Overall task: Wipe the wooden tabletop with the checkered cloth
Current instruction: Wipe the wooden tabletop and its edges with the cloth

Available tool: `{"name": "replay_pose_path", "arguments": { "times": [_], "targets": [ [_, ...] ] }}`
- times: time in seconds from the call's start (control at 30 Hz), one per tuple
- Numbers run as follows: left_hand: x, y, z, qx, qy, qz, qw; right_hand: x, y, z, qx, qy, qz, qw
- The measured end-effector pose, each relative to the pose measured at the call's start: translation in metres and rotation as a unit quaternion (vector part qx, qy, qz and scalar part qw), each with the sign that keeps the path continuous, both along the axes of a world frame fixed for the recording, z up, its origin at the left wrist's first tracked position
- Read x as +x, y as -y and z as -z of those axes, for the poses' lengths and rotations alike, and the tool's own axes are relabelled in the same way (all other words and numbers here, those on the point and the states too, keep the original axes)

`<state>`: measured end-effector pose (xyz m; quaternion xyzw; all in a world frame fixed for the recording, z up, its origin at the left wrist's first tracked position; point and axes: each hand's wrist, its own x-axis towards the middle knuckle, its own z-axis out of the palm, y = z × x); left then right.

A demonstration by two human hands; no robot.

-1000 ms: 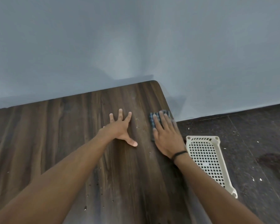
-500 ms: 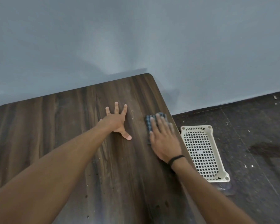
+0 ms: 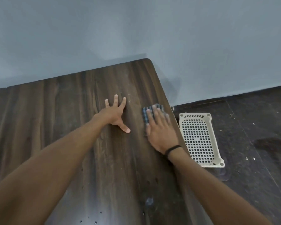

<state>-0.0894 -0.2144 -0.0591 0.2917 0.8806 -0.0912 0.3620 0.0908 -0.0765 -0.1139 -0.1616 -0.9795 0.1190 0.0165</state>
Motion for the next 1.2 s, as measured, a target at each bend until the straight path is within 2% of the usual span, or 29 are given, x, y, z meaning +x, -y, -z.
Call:
{"name": "replay_pose_path", "arguments": {
  "times": [0.13, 0.27, 0.37, 0.4, 0.5, 0.53, 0.63, 0.67, 0.77, 0.8, 0.9, 0.93, 1.03, 1.07, 1.13, 1.2],
  "targets": [
    [0.002, 0.002, -0.003, 0.004, -0.007, -0.026, 1.0, -0.011, -0.024, -0.004, -0.016, -0.008, 0.123, 0.992],
    [0.003, -0.001, -0.003, 0.01, -0.014, -0.031, 0.999, 0.037, -0.009, 0.003, 0.004, 0.0, -0.018, 1.0],
    [0.003, -0.001, -0.005, 0.009, -0.01, -0.05, 0.999, 0.039, -0.019, 0.001, 0.004, -0.009, 0.099, 0.995],
    [0.004, -0.002, -0.005, 0.009, -0.007, -0.051, 0.999, 0.039, -0.005, 0.0, 0.001, -0.01, 0.11, 0.994],
    [0.005, -0.001, -0.003, 0.017, -0.02, -0.042, 0.999, 0.075, 0.027, 0.007, 0.01, -0.014, -0.016, 1.0],
    [0.005, 0.0, -0.002, 0.02, -0.027, -0.042, 0.999, 0.085, 0.018, 0.007, 0.015, -0.004, -0.012, 1.0],
    [0.005, 0.003, -0.001, 0.025, -0.038, -0.041, 0.998, 0.055, 0.001, 0.002, 0.006, -0.018, 0.137, 0.99],
    [0.005, 0.003, -0.001, 0.027, -0.039, -0.038, 0.998, 0.048, 0.014, -0.001, -0.014, -0.017, 0.147, 0.989],
    [0.006, 0.003, 0.0, 0.031, -0.05, -0.03, 0.998, 0.085, 0.044, 0.006, -0.002, -0.024, -0.011, 1.0],
    [0.006, 0.005, 0.001, 0.034, -0.053, -0.033, 0.997, 0.101, 0.034, 0.007, 0.012, -0.012, -0.014, 1.0],
    [0.004, 0.006, 0.0, 0.034, -0.046, -0.041, 0.998, 0.078, 0.01, 0.005, 0.02, -0.039, 0.148, 0.988],
    [0.005, 0.005, 0.0, 0.034, -0.039, -0.043, 0.998, 0.069, 0.019, 0.001, 0.006, -0.03, 0.165, 0.986],
    [0.009, 0.005, 0.0, 0.034, -0.036, -0.045, 0.998, 0.09, 0.034, 0.007, 0.003, -0.013, 0.01, 1.0],
    [0.013, 0.008, 0.001, 0.029, -0.035, -0.045, 0.998, 0.099, 0.023, 0.006, 0.003, 0.0, -0.004, 1.0],
    [0.021, 0.014, 0.0, -0.005, -0.022, -0.035, 0.999, 0.08, -0.001, 0.002, 0.012, -0.015, 0.063, 0.998],
    [0.03, 0.013, -0.001, -0.037, -0.01, -0.023, 0.999, 0.056, 0.009, -0.008, -0.023, 0.015, 0.108, 0.994]
  ]
}}
